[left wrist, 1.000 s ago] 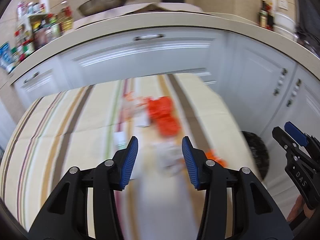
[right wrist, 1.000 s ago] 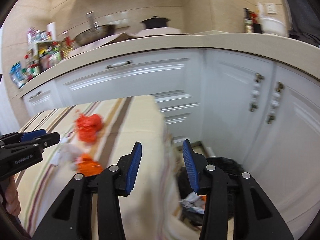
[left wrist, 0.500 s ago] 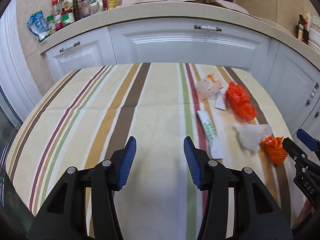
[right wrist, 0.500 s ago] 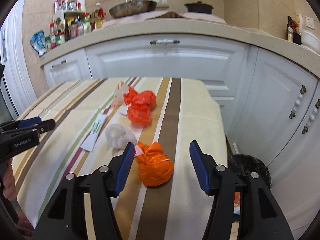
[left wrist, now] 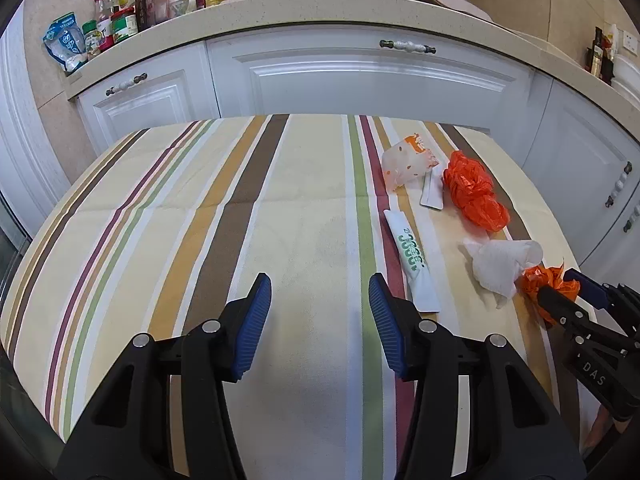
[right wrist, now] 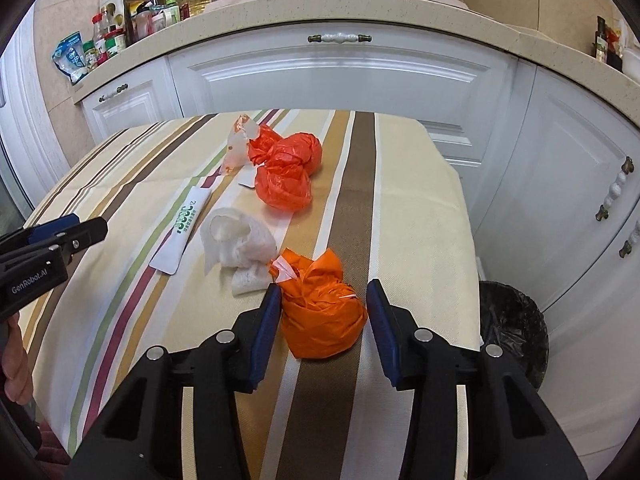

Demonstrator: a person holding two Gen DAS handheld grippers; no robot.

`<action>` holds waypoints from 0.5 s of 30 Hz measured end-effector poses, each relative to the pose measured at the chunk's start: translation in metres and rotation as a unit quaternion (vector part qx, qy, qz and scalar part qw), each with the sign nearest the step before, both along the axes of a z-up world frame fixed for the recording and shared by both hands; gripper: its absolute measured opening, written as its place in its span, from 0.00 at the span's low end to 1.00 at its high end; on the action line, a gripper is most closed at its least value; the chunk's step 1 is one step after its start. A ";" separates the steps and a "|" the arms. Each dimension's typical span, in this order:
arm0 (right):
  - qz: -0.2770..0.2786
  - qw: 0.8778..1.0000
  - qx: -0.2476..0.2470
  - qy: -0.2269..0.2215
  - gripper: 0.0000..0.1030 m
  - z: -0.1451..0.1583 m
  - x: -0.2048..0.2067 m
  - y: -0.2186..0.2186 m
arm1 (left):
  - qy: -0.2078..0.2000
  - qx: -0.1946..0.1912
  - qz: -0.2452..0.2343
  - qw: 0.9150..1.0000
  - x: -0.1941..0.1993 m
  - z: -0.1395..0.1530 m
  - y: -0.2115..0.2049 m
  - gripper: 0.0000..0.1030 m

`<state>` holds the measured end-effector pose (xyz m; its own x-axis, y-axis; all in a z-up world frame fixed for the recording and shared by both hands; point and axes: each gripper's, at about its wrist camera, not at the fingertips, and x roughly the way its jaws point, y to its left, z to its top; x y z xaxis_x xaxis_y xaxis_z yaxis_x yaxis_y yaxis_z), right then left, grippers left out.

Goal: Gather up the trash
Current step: 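Grasp the orange plastic bag with the right gripper and lift it, then grasp the white tissue with the left gripper while the right carries the orange bag to the bin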

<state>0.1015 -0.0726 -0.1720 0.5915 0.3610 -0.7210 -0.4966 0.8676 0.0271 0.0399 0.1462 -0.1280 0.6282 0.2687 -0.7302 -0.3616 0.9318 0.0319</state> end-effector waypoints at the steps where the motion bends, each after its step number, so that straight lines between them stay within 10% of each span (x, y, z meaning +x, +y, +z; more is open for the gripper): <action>1: 0.000 1.000 0.002 0.000 0.42 0.000 0.000 0.000 | 0.001 0.001 0.000 1.000 0.000 -0.001 0.000 0.48; 15: -0.057 0.995 0.038 -0.077 0.41 0.027 -0.008 -0.038 | -0.013 -0.010 -0.049 0.999 0.013 0.001 -0.042 0.55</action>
